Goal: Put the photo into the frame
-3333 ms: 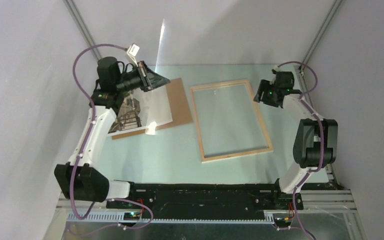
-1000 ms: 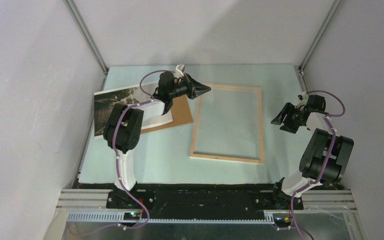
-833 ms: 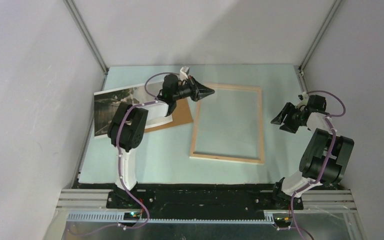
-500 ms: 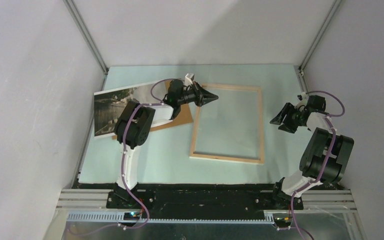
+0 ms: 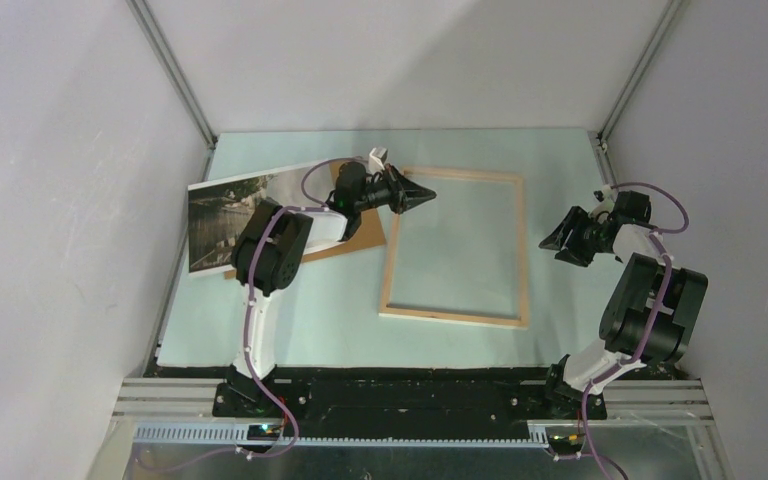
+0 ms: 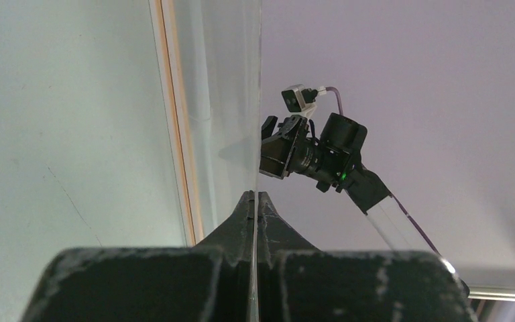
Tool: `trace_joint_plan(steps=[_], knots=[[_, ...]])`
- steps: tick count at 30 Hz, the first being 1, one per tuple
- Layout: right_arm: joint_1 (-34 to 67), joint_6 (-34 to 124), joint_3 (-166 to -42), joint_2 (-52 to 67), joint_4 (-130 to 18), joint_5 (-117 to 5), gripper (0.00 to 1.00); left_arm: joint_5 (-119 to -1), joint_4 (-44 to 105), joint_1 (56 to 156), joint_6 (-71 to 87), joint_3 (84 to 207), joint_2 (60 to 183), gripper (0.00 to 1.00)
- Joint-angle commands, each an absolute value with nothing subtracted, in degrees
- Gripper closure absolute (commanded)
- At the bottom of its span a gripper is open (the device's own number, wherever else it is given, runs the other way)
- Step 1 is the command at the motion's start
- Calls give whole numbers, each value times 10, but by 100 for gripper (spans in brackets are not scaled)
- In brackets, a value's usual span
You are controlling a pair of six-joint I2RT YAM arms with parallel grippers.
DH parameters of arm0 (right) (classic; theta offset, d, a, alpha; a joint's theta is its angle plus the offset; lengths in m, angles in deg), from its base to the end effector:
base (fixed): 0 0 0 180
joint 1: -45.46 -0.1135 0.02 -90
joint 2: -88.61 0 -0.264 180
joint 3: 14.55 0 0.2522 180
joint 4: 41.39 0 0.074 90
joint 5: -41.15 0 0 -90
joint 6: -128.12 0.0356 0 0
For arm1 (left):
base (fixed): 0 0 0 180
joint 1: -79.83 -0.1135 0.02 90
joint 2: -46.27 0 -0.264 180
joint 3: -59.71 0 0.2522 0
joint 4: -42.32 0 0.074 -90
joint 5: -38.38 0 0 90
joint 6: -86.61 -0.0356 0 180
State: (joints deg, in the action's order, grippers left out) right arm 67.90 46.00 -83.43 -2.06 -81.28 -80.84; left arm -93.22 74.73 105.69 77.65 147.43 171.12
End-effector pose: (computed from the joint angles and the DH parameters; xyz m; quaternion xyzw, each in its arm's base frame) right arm 0.2907 -0.0996 0.1921 0.1787 0.9173 0.2352 0.2671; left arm 0.4146 -0.2272 0.1696 -0.1053 0.7209 -0.6643 0.1673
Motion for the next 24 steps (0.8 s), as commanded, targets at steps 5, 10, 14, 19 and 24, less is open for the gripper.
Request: trace_joint_plan(steps=[5,10,14,19,24], knots=[[682,453,-829,-31,-809,-822,43,-923,788,1059,771,1468,1713,100],[683,452,-829,-31,-809,-824,43,-921,788,1059,762,1461,1711,100],[683,452,-828,-33,-809,-824,43,-921,788,1058,756,1456,1711,100],[684,452,-827,-35,-808,-825,43,-922,788,1058,747,1449,1710,100],[684,451,-827,-36,-808,-827,43,-921,788,1057,740,1440,1708,100]])
